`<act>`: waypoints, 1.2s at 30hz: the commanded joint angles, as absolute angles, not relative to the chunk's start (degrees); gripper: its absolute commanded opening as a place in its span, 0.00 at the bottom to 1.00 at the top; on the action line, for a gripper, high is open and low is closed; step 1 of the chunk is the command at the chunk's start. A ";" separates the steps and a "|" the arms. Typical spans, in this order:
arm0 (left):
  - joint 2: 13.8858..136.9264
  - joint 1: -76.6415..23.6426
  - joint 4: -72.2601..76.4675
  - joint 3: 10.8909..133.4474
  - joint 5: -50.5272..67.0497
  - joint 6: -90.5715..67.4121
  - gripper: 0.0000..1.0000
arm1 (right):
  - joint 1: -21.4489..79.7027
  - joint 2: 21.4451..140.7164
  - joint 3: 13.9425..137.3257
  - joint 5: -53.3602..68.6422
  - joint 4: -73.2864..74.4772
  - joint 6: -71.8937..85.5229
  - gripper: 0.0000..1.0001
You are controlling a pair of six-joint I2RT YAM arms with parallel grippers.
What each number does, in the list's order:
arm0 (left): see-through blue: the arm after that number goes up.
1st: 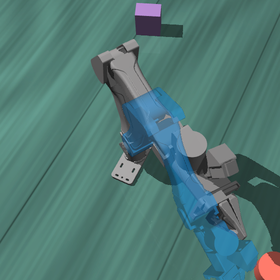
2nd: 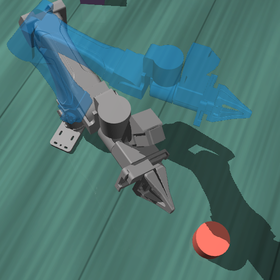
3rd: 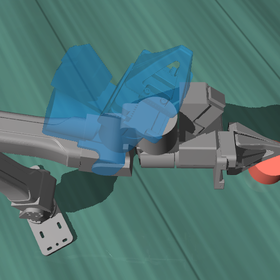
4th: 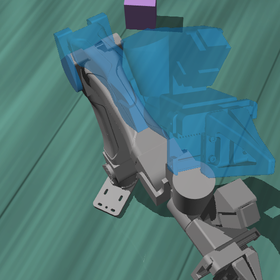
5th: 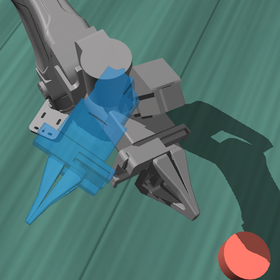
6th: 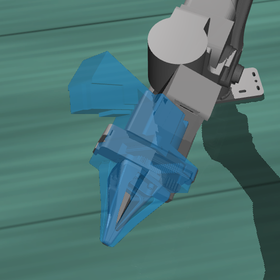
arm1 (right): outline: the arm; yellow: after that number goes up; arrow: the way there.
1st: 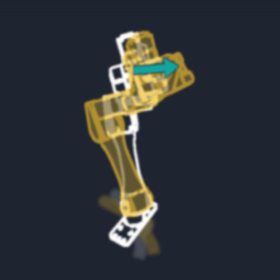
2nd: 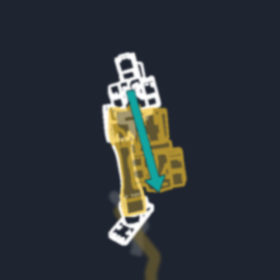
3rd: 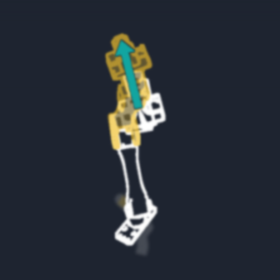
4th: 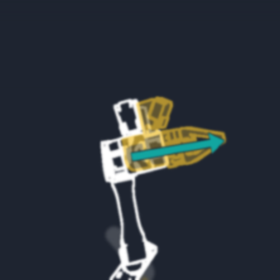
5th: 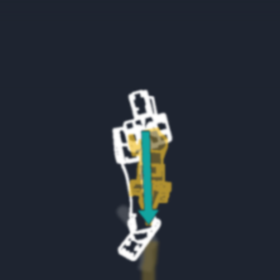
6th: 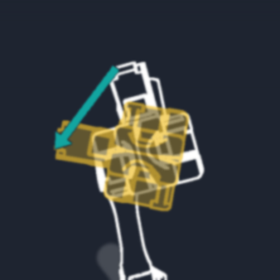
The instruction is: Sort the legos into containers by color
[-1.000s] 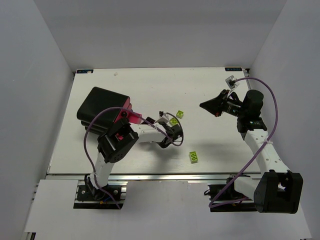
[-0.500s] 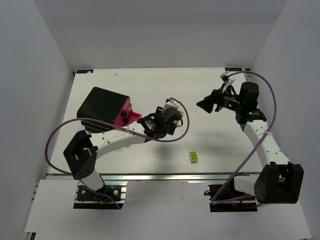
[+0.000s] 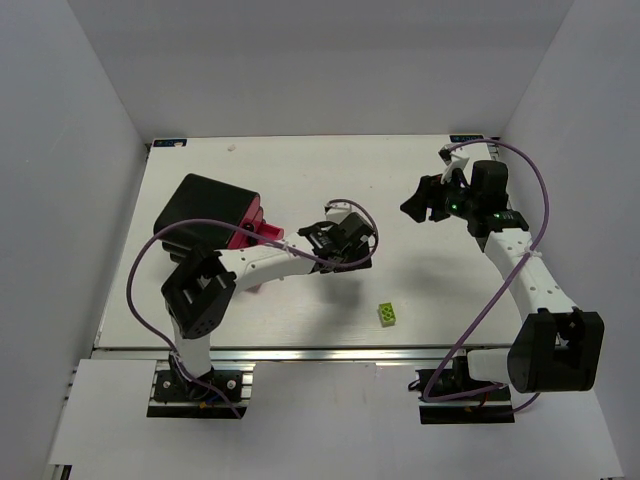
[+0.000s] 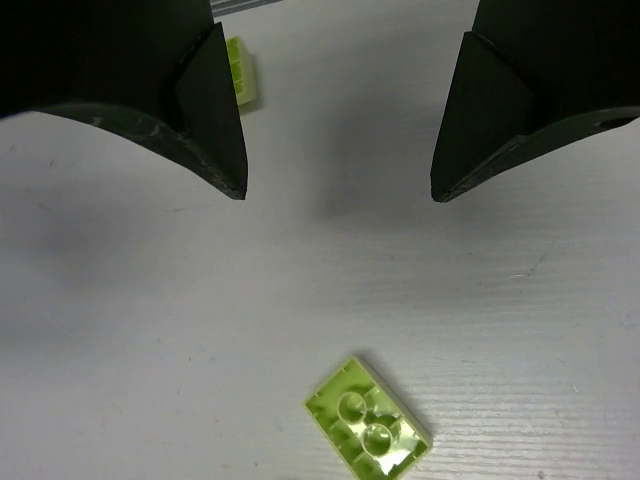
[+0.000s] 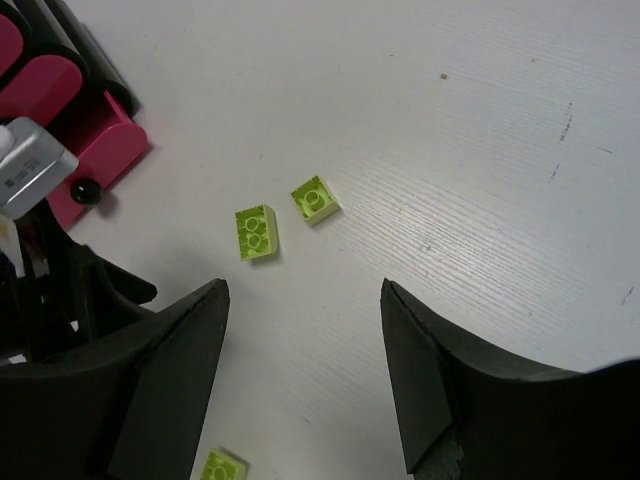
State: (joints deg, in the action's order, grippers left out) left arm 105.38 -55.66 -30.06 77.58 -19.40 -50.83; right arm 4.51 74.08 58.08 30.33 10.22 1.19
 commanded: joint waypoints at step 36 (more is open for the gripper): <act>130.95 -46.23 -49.39 105.03 -17.93 -75.32 0.80 | 4.31 70.66 58.71 31.46 7.82 0.26 0.68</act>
State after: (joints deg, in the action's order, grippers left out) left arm 129.05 -46.89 -46.15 104.29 -16.34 -74.85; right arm 4.51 72.62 58.08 30.30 10.15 1.04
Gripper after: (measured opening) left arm 0.813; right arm 0.678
